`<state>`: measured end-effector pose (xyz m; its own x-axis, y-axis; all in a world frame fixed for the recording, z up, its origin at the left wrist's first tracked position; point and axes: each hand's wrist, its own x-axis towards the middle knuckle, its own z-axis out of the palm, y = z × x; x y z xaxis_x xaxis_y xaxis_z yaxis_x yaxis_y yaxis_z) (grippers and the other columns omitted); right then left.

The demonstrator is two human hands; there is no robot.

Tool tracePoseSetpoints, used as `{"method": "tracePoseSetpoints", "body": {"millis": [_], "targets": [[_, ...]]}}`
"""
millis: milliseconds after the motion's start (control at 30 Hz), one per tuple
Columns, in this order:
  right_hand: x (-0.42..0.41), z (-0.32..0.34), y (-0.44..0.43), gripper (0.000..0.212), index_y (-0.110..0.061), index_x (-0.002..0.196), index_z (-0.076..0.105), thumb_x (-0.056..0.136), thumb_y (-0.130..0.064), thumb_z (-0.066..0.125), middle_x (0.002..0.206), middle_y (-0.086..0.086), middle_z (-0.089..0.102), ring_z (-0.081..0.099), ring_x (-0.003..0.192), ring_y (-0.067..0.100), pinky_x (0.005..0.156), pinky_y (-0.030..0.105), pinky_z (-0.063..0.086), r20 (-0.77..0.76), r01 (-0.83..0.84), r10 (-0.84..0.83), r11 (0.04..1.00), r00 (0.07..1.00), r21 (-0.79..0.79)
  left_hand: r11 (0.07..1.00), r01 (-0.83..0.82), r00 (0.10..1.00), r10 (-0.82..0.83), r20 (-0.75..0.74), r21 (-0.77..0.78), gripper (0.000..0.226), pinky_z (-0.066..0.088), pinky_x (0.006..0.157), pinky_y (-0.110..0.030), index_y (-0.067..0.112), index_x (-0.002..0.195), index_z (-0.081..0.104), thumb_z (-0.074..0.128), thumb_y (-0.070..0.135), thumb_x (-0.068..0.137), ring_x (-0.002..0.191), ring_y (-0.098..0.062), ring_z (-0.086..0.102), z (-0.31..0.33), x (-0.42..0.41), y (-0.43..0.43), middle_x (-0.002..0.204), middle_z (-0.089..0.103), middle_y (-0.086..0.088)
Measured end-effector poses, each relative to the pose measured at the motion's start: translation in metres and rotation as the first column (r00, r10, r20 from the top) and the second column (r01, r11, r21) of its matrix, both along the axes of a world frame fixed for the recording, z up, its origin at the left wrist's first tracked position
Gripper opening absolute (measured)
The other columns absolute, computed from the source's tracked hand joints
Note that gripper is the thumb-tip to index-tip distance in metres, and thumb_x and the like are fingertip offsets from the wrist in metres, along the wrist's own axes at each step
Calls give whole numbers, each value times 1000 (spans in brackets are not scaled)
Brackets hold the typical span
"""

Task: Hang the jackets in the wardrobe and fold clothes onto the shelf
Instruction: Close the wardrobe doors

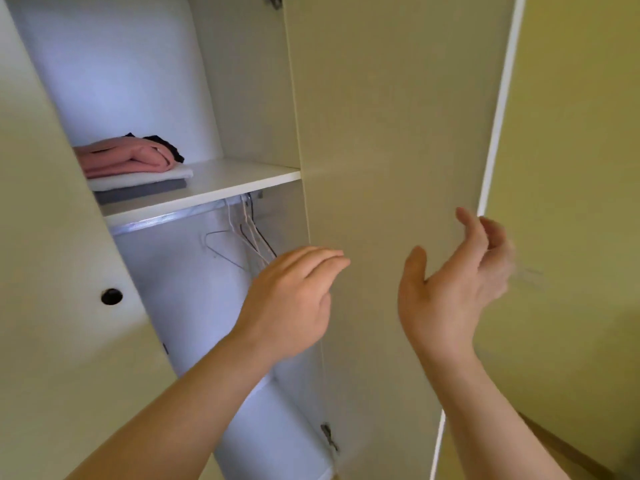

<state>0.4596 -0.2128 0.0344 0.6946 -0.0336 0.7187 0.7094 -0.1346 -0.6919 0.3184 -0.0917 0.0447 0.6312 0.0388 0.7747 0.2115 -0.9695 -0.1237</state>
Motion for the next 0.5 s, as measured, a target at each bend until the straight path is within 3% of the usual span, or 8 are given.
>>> {"method": "tracePoseSetpoints", "body": {"millis": [100, 167, 233, 267, 333, 367, 433, 500], "targets": [[35, 2, -23, 72, -14, 158, 20, 97, -28, 56, 161, 9, 28, 26, 148, 26, 119, 45, 22, -224, -91, 81, 995, 971, -37, 996, 81, 996, -82, -35, -28, 44, 50, 100, -37, 8, 119, 72, 53, 0, 80, 112, -24, 66, -7, 29, -11, 124, 69, -3], [46, 1, -31, 61, -26, 159, 21, 104, -43, 40, 154, -2, 46, 44, 139, 18, 110, 35, 36, -363, -245, 196, 965, 911, -94, 993, 106, 993, -109, -43, -56, 44, 51, 98, -37, 9, 120, 71, 49, 2, 83, 112, -23, 66, -10, 41, -17, 125, 69, -2], [46, 0, -37, 45, -31, 146, 45, 106, -45, 30, 106, -15, 70, 65, 97, 4, 83, 31, 46, -334, -248, 190, 959, 923, -140, 990, 109, 993, -114, -44, -92, 43, 52, 96, -36, 11, 122, 71, 49, 3, 85, 113, -20, 66, -12, 48, -21, 127, 68, 0], [44, 2, -39, 36, -33, 124, 59, 107, -43, 29, 76, -18, 64, 60, 73, 0, 69, 29, 43, -290, -232, 191, 966, 938, -111, 987, 110, 993, -115, -37, -113, 43, 53, 96, -35, 12, 124, 70, 51, 3, 87, 114, -18, 66, -13, 50, -23, 129, 68, 1], [41, 5, -44, 33, -35, 83, 56, 107, -40, 35, 53, -15, 48, 48, 53, 4, 51, 19, 34, -238, -238, 223, 971, 946, -38, 980, 116, 993, -118, 1, -160, 42, 52, 95, -33, 13, 129, 66, 53, 4, 90, 117, -16, 64, -14, 51, -26, 132, 66, 2], [39, 4, -46, 31, -37, 79, 55, 106, -40, 41, 52, -19, 49, 50, 53, 1, 51, 14, 36, -221, -250, 243, 968, 944, 0, 977, 125, 992, -122, 27, -175, 42, 52, 96, -32, 13, 132, 64, 53, 5, 93, 121, -14, 62, -13, 50, -27, 135, 64, 2], [36, -3, -46, 18, -35, 88, 70, 101, -33, 57, 66, -26, 65, 64, 69, -5, 63, 8, 45, -202, -310, 324, 945, 924, 101, 973, 150, 987, -136, 88, -173, 45, 48, 103, -30, 11, 142, 56, 53, 8, 96, 132, -12, 54, -12, 45, -29, 146, 56, 0], [31, -12, -44, 20, -29, 89, 78, 96, -15, 65, 80, -13, 76, 71, 77, 5, 72, 22, 56, -192, -492, 524, 850, 830, 190, 976, 175, 975, -153, 163, -129, 50, 41, 113, -29, 7, 148, 46, 53, 11, 99, 144, -14, 42, -10, 39, -31, 158, 41, -8]]}}
